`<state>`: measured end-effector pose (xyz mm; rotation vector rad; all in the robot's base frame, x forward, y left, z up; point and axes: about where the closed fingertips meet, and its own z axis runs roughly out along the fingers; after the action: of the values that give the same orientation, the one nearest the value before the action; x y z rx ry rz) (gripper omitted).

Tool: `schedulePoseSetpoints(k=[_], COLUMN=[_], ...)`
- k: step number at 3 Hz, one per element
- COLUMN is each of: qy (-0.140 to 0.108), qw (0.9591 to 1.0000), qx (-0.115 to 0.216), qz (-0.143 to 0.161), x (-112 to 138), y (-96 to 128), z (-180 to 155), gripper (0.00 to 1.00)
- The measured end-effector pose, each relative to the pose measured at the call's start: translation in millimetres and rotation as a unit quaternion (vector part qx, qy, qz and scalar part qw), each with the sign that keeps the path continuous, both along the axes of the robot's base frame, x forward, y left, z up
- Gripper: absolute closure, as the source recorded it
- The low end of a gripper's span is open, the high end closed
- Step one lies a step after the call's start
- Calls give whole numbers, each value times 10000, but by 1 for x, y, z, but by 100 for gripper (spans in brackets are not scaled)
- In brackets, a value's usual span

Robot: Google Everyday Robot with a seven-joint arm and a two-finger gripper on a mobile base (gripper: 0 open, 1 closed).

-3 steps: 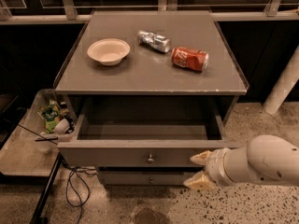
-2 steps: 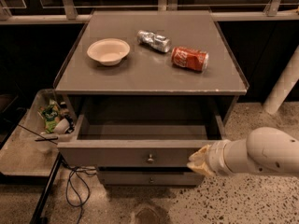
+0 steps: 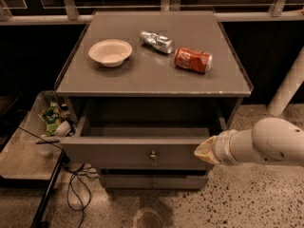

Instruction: Close top drawer

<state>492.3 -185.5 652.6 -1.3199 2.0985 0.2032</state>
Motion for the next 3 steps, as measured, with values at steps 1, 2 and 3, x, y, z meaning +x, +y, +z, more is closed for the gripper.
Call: schedulePoseSetpoints(k=[1,2,3], qy=[0,0,-81], qw=[10000,10000,9999], qx=[0,0,-83], qz=[0,0,42], x=[0,0,11], y=[0,0,6], z=[0,0,-1], gripper=[62,39,17])
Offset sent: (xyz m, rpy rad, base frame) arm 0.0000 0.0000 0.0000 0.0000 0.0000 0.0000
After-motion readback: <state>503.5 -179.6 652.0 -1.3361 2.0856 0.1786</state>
